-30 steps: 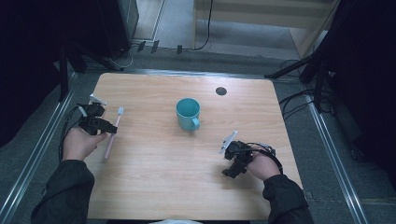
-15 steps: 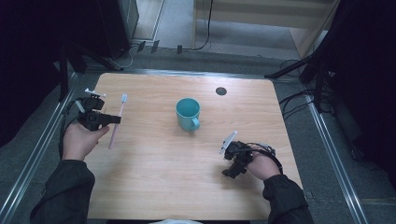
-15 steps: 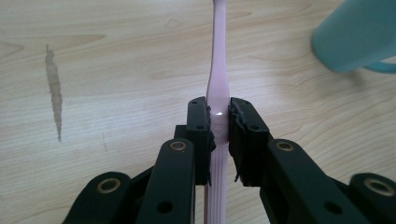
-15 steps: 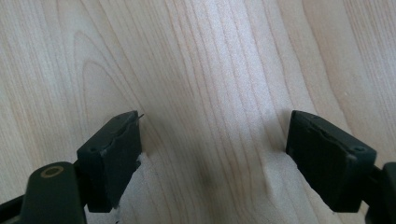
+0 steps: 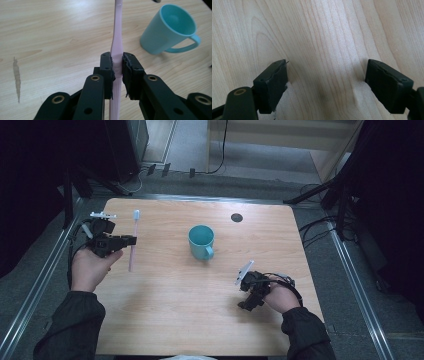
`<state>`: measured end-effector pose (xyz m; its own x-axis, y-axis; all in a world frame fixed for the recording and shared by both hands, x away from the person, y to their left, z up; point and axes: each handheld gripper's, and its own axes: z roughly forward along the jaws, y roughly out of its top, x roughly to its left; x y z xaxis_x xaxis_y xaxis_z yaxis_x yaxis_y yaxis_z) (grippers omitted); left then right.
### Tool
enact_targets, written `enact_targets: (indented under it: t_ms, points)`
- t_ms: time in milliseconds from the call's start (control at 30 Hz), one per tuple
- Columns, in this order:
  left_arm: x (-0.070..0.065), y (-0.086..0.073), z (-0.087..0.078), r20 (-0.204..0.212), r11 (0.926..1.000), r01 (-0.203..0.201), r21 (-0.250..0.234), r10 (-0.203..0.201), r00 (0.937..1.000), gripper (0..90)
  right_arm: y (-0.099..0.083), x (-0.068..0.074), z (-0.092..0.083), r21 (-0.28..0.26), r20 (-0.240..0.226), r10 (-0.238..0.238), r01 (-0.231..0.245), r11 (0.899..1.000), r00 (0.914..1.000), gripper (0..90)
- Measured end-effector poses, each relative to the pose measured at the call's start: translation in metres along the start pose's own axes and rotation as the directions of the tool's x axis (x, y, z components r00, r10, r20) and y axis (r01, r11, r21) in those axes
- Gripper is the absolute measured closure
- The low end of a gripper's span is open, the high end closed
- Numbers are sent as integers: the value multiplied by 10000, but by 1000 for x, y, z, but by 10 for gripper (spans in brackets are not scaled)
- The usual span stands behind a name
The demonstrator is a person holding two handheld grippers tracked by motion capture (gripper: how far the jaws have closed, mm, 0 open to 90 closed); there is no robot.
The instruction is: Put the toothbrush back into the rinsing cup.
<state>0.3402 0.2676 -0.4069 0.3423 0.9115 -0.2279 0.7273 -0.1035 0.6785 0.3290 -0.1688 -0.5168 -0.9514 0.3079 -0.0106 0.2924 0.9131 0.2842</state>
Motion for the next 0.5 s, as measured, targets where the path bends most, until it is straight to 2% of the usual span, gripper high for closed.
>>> enact_targets:
  t_ms: [200, 433, 500]
  points:
    - [-15, 6, -7, 345, 9974, -333, -632, 356, 9988, 786, 0, 0, 0, -11, -5, -2, 2, 10000, 10000, 185]
    - [-32, 12, -11, 603, 9942, -728, -790, 777, 9952, 786, 0, 0, 0, -22, -16, 11, -11, 10000, 10000, 185]
    - [-40, 16, -14, 673, 9911, -892, -988, 961, 9931, 786, 0, 0, 0, -60, 3, -1, 1, 10000, 10000, 184]
